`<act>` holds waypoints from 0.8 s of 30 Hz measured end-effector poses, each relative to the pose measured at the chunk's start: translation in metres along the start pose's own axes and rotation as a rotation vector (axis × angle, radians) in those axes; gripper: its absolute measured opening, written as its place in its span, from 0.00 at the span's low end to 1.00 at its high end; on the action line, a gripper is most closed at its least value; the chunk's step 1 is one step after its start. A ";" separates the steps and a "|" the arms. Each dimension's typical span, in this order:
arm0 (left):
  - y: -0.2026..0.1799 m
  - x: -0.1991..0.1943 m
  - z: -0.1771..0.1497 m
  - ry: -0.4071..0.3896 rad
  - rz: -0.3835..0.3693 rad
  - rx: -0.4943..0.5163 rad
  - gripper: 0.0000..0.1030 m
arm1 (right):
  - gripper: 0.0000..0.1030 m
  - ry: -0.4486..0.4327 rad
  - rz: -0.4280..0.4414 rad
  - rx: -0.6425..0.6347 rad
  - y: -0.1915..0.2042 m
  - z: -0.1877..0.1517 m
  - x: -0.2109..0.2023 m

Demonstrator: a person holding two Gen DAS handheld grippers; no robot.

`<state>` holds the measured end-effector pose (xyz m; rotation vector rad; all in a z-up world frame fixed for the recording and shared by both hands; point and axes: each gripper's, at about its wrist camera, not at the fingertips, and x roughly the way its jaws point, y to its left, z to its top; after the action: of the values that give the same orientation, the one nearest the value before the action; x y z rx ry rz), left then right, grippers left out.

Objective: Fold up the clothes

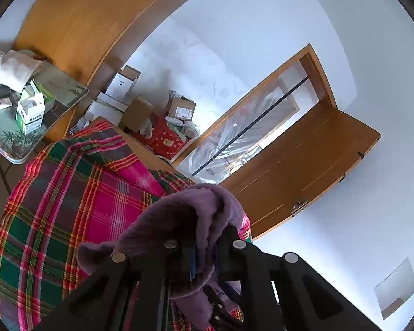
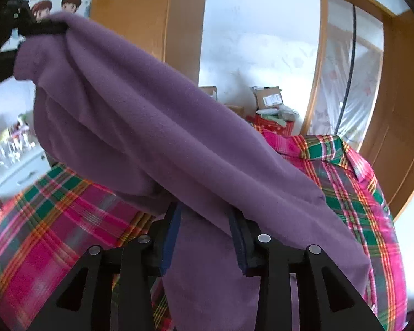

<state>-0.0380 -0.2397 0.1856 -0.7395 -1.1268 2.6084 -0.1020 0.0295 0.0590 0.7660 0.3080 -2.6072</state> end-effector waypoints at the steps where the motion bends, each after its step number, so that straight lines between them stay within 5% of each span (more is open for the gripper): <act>1: 0.002 0.001 0.001 0.003 0.001 -0.005 0.09 | 0.37 0.011 -0.007 -0.007 0.002 0.000 0.006; 12: 0.024 0.002 0.004 0.024 0.022 -0.040 0.09 | 0.36 0.040 -0.114 -0.042 0.013 0.001 0.031; 17: 0.037 0.004 0.004 0.034 0.034 -0.063 0.09 | 0.07 0.046 -0.120 -0.001 0.008 0.002 0.033; 24: 0.048 0.003 0.004 0.043 0.044 -0.082 0.09 | 0.01 0.009 -0.103 -0.005 0.006 0.004 0.015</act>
<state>-0.0422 -0.2742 0.1518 -0.8419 -1.2248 2.5823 -0.1127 0.0178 0.0539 0.7798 0.3649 -2.6987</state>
